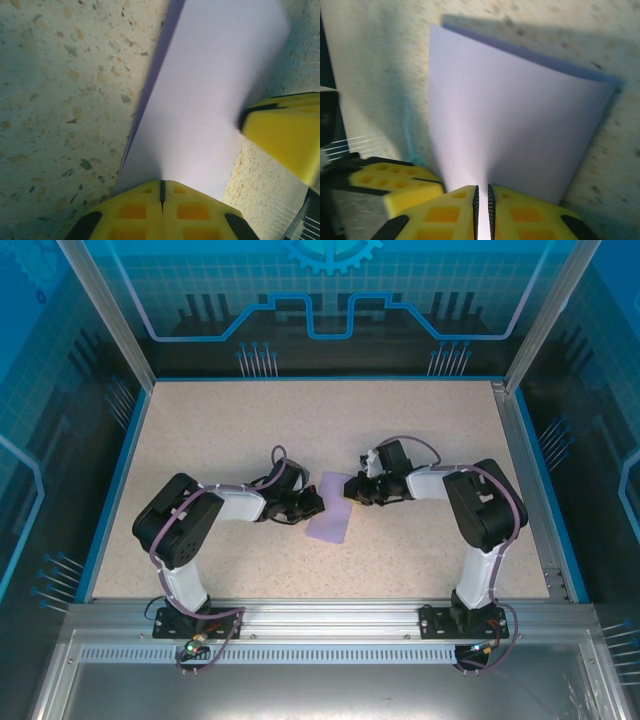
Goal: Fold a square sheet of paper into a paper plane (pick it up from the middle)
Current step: Fold the square sheet of paper in half at the center of the table.
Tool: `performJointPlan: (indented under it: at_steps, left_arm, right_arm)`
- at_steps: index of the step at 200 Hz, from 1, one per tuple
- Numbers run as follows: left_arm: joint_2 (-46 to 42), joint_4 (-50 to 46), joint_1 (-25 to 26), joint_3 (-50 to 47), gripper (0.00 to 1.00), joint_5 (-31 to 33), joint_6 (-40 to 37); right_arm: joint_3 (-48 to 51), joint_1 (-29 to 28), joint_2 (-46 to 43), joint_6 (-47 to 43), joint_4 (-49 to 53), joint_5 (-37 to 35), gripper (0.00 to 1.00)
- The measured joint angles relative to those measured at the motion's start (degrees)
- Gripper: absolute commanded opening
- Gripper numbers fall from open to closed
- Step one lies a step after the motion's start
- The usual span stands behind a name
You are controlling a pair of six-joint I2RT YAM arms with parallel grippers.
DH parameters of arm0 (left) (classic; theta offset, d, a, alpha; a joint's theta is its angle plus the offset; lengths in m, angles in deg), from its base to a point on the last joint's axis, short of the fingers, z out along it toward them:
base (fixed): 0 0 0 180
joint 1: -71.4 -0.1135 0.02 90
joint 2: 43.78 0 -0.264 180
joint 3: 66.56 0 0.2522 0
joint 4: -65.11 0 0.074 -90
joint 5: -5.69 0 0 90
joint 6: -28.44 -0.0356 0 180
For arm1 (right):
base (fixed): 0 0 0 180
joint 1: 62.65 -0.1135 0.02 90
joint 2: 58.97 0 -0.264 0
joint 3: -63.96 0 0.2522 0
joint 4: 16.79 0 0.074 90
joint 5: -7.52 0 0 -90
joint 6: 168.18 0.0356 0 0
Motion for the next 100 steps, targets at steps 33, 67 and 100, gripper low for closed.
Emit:
performJointPlan:
  at_steps: [33, 67, 100]
  left_arm:
    - [0.1, 0.5, 0.0, -0.2, 0.00, -0.2, 0.0]
    - [0.1, 0.6, 0.0, -0.2, 0.00, -0.2, 0.0]
    - [0.1, 0.7, 0.0, -0.3, 0.00, -0.2, 0.0]
  right_arm:
    - [0.0, 0.3, 0.3, -0.4, -0.3, 0.5, 0.17]
    - [0.0, 0.7, -0.3, -0.7, 0.1, 0.9, 0.17]
    - [-0.5, 3.8, -2.4, -0.7, 0.3, 2.6, 0.17]
